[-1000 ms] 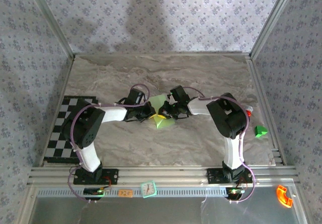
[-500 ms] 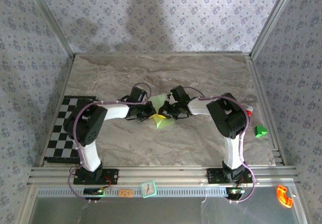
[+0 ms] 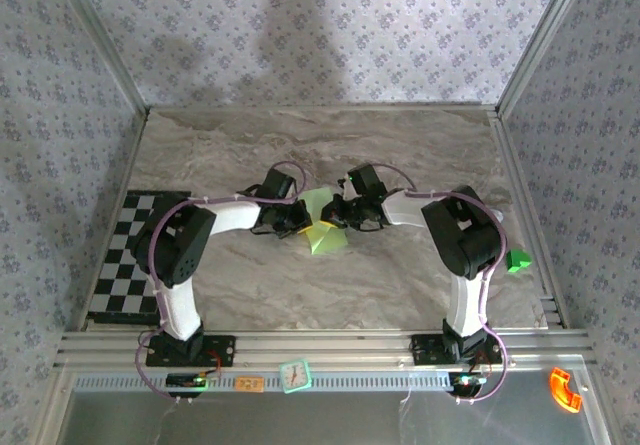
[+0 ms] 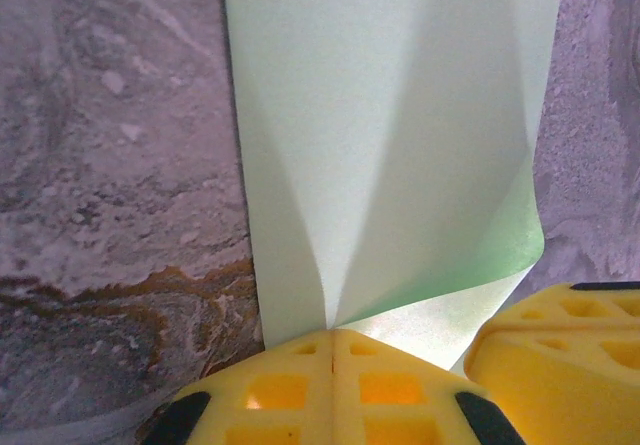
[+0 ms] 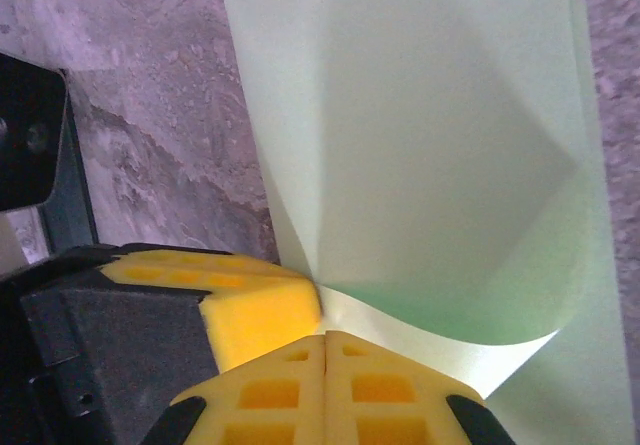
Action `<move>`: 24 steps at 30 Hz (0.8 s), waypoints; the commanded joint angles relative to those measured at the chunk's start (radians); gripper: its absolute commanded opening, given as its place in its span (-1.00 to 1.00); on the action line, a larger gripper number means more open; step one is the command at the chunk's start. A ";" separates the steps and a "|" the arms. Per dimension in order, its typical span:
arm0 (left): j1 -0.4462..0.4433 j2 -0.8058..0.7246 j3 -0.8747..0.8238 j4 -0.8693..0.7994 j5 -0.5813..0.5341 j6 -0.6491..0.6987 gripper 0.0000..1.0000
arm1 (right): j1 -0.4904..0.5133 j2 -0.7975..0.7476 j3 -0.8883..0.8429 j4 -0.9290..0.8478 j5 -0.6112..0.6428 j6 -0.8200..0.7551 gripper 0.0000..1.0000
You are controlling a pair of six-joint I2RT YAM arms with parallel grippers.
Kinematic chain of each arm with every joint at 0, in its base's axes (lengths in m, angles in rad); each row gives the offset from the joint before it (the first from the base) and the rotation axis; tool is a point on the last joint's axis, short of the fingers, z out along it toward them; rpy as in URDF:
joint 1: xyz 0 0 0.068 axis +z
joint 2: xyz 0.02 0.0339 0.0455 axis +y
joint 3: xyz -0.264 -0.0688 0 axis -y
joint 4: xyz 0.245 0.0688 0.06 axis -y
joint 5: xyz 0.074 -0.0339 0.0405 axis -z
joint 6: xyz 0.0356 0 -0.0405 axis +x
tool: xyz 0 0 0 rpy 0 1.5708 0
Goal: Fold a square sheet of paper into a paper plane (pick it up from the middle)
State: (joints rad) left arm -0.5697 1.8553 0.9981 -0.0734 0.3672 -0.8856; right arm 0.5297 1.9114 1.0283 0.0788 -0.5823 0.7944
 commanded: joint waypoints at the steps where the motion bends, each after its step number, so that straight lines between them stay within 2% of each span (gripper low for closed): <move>1: 0.005 0.038 0.020 -0.102 -0.020 0.076 -1.00 | -0.012 0.019 0.027 -0.052 -0.003 -0.078 -0.90; 11: 0.022 0.069 0.056 -0.121 0.014 0.135 -1.00 | -0.014 0.069 0.039 -0.079 0.006 -0.108 -0.90; 18: 0.044 0.058 0.071 -0.110 0.023 0.139 -1.00 | -0.012 0.088 -0.024 -0.086 0.118 -0.025 -0.91; 24: 0.019 -0.034 0.064 -0.076 0.028 0.081 -1.00 | -0.002 0.109 -0.076 -0.056 0.180 0.066 -0.92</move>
State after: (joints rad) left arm -0.5400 1.8828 1.0557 -0.1329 0.4091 -0.7780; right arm 0.5217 1.9568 1.0115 0.1051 -0.5564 0.8074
